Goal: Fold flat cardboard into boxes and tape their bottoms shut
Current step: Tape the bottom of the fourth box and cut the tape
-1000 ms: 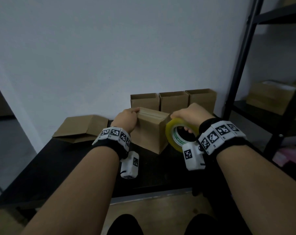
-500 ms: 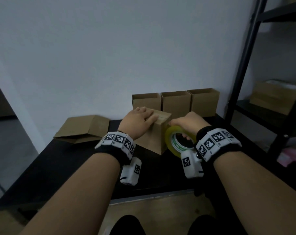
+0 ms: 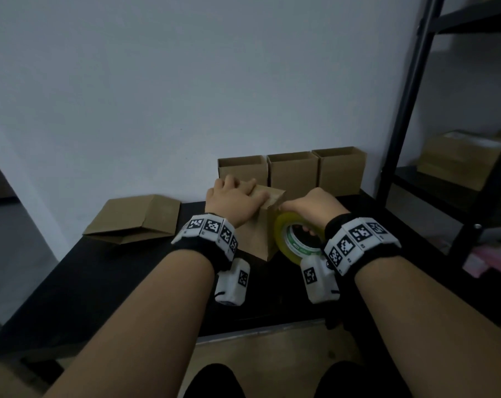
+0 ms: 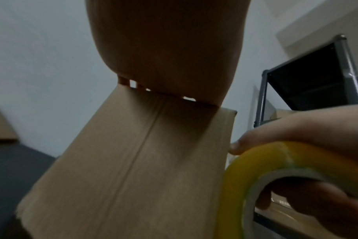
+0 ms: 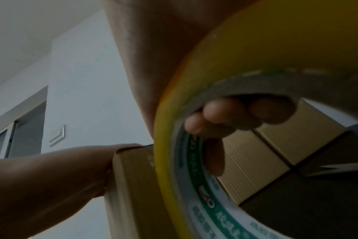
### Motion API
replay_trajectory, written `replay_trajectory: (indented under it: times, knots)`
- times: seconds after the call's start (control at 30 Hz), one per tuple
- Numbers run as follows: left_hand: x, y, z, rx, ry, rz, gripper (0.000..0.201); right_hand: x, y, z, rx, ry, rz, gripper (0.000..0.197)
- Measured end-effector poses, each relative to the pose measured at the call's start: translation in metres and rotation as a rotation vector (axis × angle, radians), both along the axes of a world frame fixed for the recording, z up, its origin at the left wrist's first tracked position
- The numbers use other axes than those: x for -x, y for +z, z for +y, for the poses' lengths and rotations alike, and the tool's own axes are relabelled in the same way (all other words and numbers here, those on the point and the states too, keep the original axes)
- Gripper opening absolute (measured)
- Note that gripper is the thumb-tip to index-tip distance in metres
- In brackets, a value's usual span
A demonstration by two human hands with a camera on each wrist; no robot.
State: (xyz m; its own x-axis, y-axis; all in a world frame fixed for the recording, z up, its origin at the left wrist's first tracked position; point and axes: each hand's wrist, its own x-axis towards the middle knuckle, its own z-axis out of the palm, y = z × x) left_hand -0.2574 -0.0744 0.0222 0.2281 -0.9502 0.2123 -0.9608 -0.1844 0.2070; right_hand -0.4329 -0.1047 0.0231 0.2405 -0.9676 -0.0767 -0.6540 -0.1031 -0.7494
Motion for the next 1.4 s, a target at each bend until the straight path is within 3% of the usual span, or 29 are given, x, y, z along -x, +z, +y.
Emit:
replay_trajectory:
  times: [0.13, 0.33, 0.57, 0.7, 0.87, 0.93, 1.07, 1.2, 1.3, 1.4]
  knots:
    - [-0.002, 0.008, 0.0, -0.083, 0.037, -0.093, 0.063, -0.001, 0.004, -0.005, 0.003, 0.017, 0.04, 0.044]
    - [-0.013, 0.016, 0.002, -0.064, 0.216, -0.19, 0.07, -0.019, 0.023, -0.019, 0.085, 0.1, 0.192, 0.05]
    - [-0.031, 0.017, -0.007, -0.297, 0.07, -0.104, 0.059, -0.034, 0.024, -0.038, 0.043, 0.139, 0.3, 0.058]
    - [-0.029, 0.019, -0.007, -0.32, 0.081, -0.083, 0.069, -0.03, 0.015, -0.043, 0.047, 0.131, 0.26, 0.063]
    - [-0.025, 0.02, -0.009, -0.256, 0.005, -0.108, 0.051, -0.015, 0.009, -0.043, 0.098, 0.144, 0.118, 0.059]
    - [-0.019, 0.019, -0.016, -0.157, -0.06, -0.019, 0.043, -0.006, 0.005, -0.042, 0.082, 0.13, 0.011, 0.055]
    - [-0.003, 0.021, -0.022, -0.186, -0.03, 0.117, 0.037, 0.006, -0.009, -0.04, 0.09, 0.094, -0.118, 0.052]
    - [0.003, 0.018, -0.019, -0.185, 0.052, 0.026, 0.052, 0.01, -0.023, -0.039, 0.073, 0.032, -0.241, 0.059]
    - [0.004, 0.018, -0.017, -0.184, 0.042, 0.013, 0.056, 0.006, -0.029, -0.038, 0.042, 0.007, -0.337, 0.053]
    - [0.003, 0.02, -0.015, -0.206, 0.038, 0.008, 0.057, -0.003, -0.024, -0.038, 0.093, 0.001, -0.305, 0.048]
